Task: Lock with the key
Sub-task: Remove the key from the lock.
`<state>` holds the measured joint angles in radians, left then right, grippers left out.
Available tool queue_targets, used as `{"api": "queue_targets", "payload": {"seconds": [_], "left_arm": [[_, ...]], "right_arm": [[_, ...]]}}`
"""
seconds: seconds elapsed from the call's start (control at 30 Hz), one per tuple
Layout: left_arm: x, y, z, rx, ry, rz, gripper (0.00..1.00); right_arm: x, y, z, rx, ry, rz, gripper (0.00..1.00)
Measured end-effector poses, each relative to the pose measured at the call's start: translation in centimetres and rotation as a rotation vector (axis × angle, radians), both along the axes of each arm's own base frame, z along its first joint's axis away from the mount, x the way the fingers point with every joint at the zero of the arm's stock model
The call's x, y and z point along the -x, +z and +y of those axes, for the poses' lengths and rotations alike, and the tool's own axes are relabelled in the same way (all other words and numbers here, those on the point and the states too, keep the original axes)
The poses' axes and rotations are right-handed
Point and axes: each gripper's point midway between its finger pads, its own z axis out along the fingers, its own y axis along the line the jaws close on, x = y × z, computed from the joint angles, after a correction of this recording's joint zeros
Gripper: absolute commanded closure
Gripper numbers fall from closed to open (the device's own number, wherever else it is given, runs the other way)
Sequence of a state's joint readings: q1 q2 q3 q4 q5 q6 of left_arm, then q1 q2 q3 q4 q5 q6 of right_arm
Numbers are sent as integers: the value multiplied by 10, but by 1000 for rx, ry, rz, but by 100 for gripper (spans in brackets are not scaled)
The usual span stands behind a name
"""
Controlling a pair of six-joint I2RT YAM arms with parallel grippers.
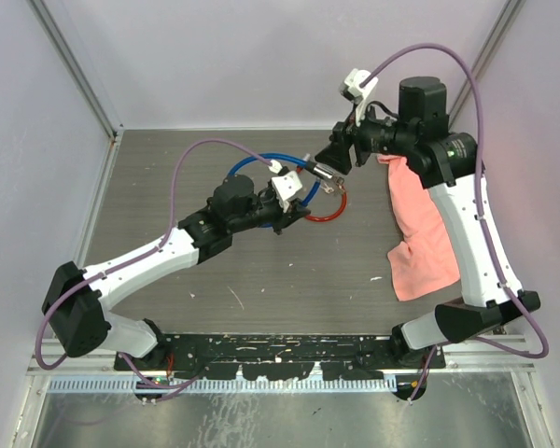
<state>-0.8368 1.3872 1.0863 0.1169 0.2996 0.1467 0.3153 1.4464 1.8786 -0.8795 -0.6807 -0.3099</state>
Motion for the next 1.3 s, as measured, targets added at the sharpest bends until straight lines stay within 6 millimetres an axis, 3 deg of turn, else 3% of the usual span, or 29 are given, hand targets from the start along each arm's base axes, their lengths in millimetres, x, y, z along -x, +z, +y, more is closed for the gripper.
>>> {"api": "queue_targets", "payload": {"seconds": [0.1,0.23,0.43,0.6,0.77,1.3], "left_arm": [[-2,1,0,3,9,-7,100],[-7,2,2,7,38,-25,100],[-14,-5,7,-4,75,-44,100],[-14,-4,7,2,79,-50,100],[-11,2,10,16,79,-58,100],[-6,13,10,50,67,-55,100]], "right_arm": [[1,24,-7,-14,-36,-63,9],[17,40,-25,-67,-97,-89,3],[51,20,-44,-227,-149,91,22],[45,-7,-55,-380,-158,326,32],[47,-41,-46,-475,-122,562,35],[51,-19,-31,-604,-42,652,56]]}}
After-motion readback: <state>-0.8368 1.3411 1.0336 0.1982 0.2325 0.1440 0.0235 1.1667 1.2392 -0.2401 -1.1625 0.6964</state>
